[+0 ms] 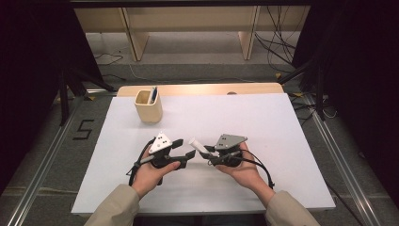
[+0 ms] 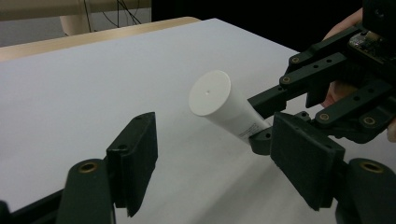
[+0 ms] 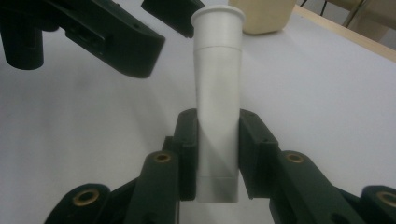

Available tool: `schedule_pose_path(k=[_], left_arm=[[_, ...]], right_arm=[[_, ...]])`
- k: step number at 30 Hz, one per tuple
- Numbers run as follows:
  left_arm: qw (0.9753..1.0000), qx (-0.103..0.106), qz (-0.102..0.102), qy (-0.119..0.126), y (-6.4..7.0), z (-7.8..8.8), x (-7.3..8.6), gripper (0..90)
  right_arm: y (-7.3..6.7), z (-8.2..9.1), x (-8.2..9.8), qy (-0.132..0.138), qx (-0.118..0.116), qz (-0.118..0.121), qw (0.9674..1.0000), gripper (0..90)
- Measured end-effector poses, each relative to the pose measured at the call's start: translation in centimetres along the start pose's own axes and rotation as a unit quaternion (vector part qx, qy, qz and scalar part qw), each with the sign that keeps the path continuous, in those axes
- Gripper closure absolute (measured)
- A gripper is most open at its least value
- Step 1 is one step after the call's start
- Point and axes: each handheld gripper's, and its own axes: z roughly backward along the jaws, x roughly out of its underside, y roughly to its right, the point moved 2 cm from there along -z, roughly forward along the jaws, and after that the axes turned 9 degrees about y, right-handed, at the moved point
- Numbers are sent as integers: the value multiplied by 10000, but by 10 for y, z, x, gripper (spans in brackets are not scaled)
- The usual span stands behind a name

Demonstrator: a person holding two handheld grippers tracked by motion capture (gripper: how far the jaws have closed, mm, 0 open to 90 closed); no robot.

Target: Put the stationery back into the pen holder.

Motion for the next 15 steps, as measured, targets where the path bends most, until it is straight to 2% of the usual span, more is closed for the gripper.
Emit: schedule_pose_path(k=[5,10,15], left_arm=[[9999,38,154,35,2,-7,0,348],[9990,77,431,77,3,-12,0,374],[9981,112,610,44,2,-14,1,400]], right_arm=[[-1,-1,0,5,-1,32,10000,711],[-1,-1,0,6,-7,31,10000,711],[-1,-1,0,24,17,32,10000,711]])
